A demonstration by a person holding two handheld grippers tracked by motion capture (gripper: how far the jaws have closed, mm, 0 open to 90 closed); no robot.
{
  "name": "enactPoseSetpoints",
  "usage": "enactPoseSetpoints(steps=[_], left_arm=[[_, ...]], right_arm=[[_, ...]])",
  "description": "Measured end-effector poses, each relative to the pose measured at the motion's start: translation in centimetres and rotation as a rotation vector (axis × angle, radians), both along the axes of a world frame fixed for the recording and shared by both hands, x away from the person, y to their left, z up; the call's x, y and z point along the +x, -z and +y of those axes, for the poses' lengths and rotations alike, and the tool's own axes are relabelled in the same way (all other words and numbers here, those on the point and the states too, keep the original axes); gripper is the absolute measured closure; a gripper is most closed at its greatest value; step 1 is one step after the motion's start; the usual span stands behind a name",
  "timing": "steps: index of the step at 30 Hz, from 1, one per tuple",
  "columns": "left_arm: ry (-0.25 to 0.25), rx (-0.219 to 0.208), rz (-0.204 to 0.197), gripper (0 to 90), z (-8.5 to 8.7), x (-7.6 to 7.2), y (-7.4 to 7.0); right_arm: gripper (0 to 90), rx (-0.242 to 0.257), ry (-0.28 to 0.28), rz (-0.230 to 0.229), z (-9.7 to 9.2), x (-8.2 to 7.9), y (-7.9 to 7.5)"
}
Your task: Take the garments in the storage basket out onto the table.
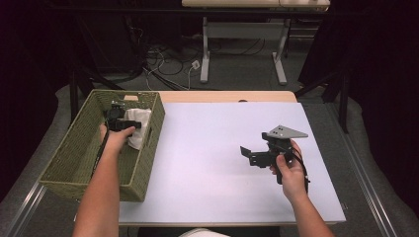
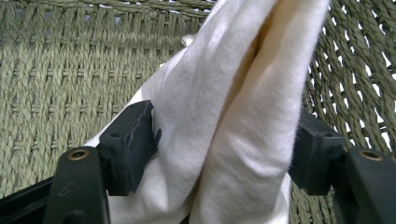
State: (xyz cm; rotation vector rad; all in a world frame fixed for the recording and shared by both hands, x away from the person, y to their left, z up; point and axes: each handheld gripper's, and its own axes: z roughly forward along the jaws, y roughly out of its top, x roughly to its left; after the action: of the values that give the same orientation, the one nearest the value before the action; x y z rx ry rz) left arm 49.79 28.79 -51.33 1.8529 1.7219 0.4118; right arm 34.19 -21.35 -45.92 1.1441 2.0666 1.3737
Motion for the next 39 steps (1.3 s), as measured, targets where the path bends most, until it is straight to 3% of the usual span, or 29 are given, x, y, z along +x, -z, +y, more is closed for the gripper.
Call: enactPoseSetpoints(steps=[4, 14, 27, 30, 39], left_arm=[[0.005, 0.007, -0.016, 37.8, -0.03, -0.01, -0.02], [-0.005, 0.026, -0.011, 44.2, 0.30, -0.20, -0.10], [-0.010, -0.059, 0.010, 69.3, 0.69, -0.34, -0.34], [-0.008, -0.061, 0.013, 75.0, 0.64, -0.35, -0.42], [-0.024, -0.052, 0.021, 79.4, 0.37, -0.50, -0.92]], right_arm=[[4.9, -0.005, -0.004, 0.004, 0.07, 0.02, 0.09], [5.4, -0.012, -0.012, 0.013, 0.14, 0.08, 0.23], [6.6, -0.017, -0.007, 0.015, 0.21, 0.06, 0.29], [6.8, -0.011, -0.009, 0.010, 0.23, 0.10, 0.34], [6.9, -0.016, -0.008, 0.007, 0.26, 0.11, 0.37]])
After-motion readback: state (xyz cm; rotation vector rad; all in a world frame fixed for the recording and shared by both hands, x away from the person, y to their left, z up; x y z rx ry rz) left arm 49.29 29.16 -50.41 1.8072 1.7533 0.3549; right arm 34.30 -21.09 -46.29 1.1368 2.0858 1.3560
